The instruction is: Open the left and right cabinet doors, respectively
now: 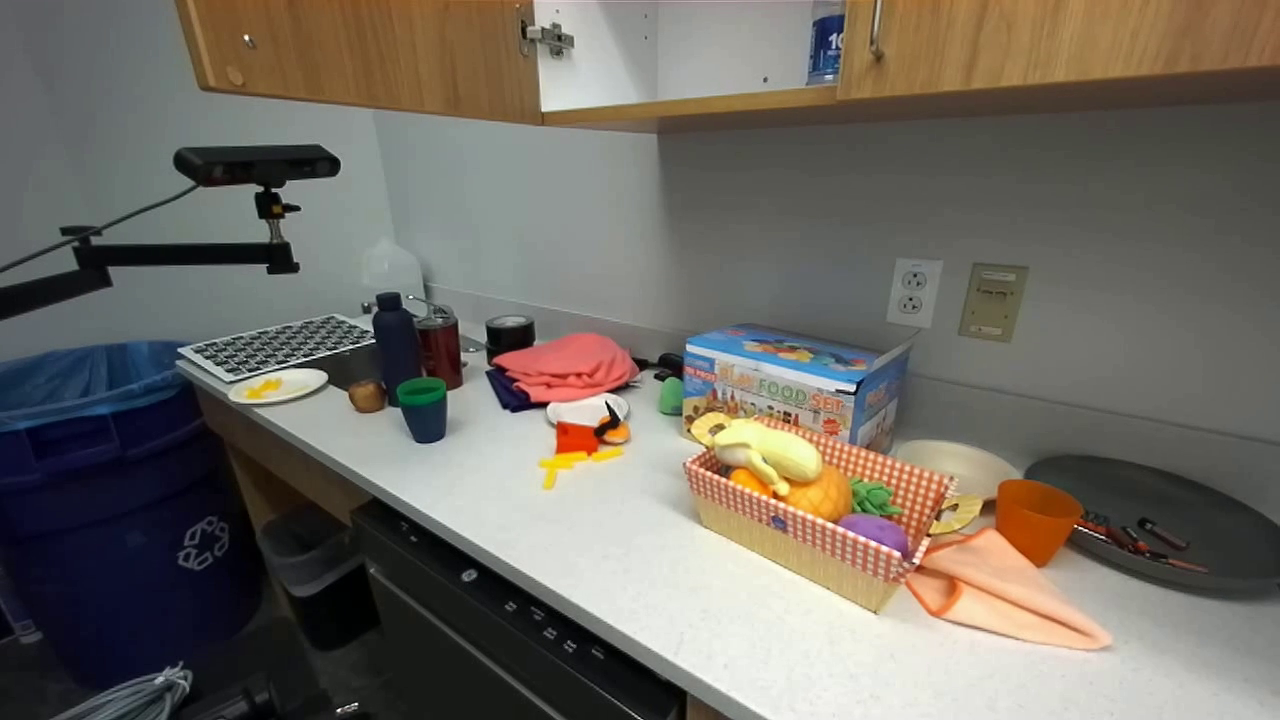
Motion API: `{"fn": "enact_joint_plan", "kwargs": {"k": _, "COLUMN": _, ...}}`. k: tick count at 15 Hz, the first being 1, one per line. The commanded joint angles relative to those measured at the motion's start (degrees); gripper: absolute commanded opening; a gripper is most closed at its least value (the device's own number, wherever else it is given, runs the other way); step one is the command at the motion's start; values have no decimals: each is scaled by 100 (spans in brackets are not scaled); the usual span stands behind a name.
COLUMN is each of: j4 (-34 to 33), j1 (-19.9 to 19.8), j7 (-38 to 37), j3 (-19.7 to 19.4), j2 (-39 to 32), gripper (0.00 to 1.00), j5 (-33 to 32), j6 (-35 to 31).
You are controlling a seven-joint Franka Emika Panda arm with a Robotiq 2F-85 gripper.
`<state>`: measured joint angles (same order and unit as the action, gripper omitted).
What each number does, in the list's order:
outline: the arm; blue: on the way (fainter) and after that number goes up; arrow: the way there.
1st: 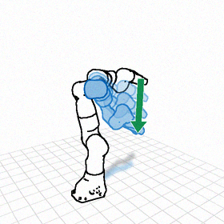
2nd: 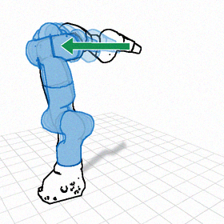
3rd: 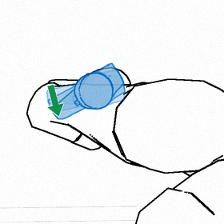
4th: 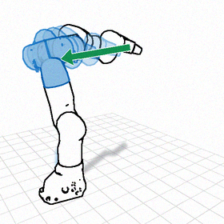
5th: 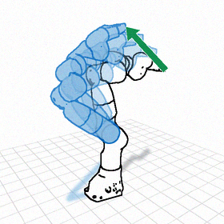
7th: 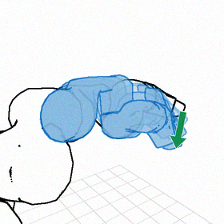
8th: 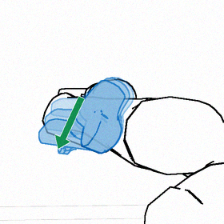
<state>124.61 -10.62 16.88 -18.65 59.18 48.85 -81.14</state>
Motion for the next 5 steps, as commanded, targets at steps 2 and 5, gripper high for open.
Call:
{"fn": "enact_joint_plan", "kwargs": {"k": 2, "j4": -21, "j1": -14, "j7": 9, "j3": -6, "j2": -20, "gripper": 100, "j5": 6, "j6": 23}}
{"fn": "enact_joint_plan", "kwargs": {"k": 5, "j4": -21, "j1": -14, "j7": 9, "j3": -5, "j2": -19, "gripper": 100, "j5": 6, "j6": 23}}
